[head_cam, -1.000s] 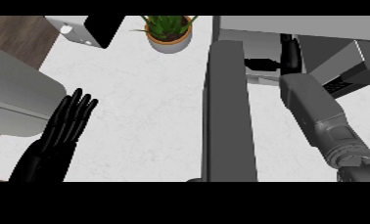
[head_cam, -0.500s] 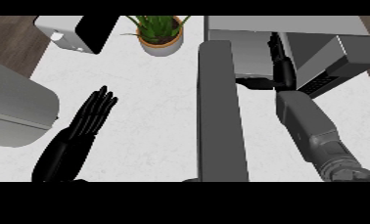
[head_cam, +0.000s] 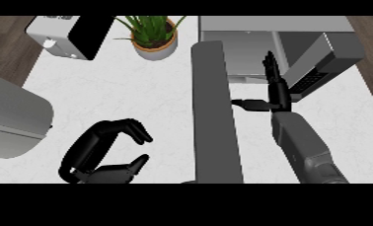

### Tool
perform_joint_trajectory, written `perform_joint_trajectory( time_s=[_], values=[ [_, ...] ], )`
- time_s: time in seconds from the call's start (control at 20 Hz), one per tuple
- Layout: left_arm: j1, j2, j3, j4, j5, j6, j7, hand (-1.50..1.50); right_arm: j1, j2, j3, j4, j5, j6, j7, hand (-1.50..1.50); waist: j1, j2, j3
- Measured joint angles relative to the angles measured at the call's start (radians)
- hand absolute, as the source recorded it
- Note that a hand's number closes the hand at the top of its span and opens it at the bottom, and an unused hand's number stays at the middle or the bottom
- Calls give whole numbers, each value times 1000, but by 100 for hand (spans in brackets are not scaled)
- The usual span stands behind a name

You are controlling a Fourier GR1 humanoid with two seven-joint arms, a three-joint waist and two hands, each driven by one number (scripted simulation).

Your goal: Pick up the milk, place it into the microwave and close the microwave

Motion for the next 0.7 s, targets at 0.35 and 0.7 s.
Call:
perform_joint_trajectory(
  time_s=[0.35, 0.7],
  values=[
    [-64, -35, -76, 112, -104, 55, -12, 150, 162, 2, 58, -168, -3, 74, 9, -150, -24, -10, -2],
    [-157, -47, -180, 273, -189, 69, -11, 150, 345, 8, 123, -409, -5, 119, 55, -150, -45, -14, -3]
  ],
)
